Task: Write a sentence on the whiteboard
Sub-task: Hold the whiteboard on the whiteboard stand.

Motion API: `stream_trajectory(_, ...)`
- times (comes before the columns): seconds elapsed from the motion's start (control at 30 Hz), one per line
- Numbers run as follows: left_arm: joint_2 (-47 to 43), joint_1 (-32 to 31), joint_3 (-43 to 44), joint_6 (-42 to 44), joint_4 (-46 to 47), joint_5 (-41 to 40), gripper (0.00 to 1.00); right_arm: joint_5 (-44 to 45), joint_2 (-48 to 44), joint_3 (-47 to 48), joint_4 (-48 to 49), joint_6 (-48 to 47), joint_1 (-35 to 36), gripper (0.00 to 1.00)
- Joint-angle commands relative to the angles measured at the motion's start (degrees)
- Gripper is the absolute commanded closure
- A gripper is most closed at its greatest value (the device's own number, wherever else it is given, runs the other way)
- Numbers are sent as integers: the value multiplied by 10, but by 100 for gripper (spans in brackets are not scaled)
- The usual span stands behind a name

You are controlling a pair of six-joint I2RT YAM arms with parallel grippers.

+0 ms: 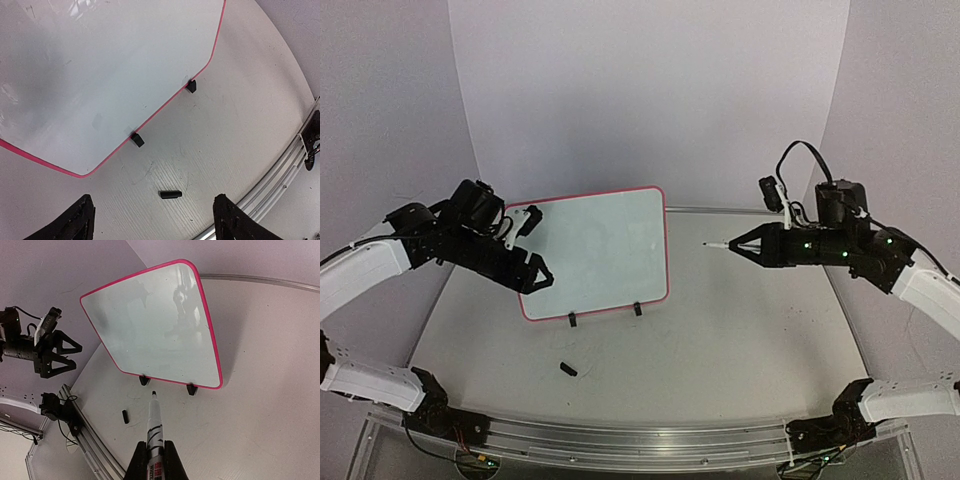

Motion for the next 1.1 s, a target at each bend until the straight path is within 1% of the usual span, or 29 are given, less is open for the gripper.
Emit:
stream_trajectory(0.0,-6,50,79,87,-47,35,20,20,-9,-7,50,8,26,100)
stream_trajectory(0.13,-14,135,99,118,-30,75,20,66,11,0,64,-4,76,100)
stream_trajectory(0.2,-22,180,96,114,0,100,19,85,31,9,73,-13,105,100)
stream_trajectory(0.27,-30,210,83,102,36,115,19,94,58,21,86,-21,129,100)
stream_trajectory(0.33,-34,232,62,91,73,133,18,104,88,37,101,-29,153,100)
stream_trajectory(0.47,-38,270,15,80,139,136,18,125,155,69,139,-45,191,100)
stream_trajectory(0.57,-34,298,-3,85,174,153,18,138,201,94,169,-53,214,100)
stream_trajectory(0.67,-11,322,-5,103,196,186,20,148,245,123,189,-64,229,100)
stream_trajectory(0.7,0,328,-2,110,202,195,22,149,259,133,193,-67,233,100)
stream_trajectory(0.83,28,336,4,151,220,237,41,145,299,161,214,-72,242,100)
stream_trajectory(1.07,60,336,6,168,230,274,64,137,331,182,233,-77,246,100)
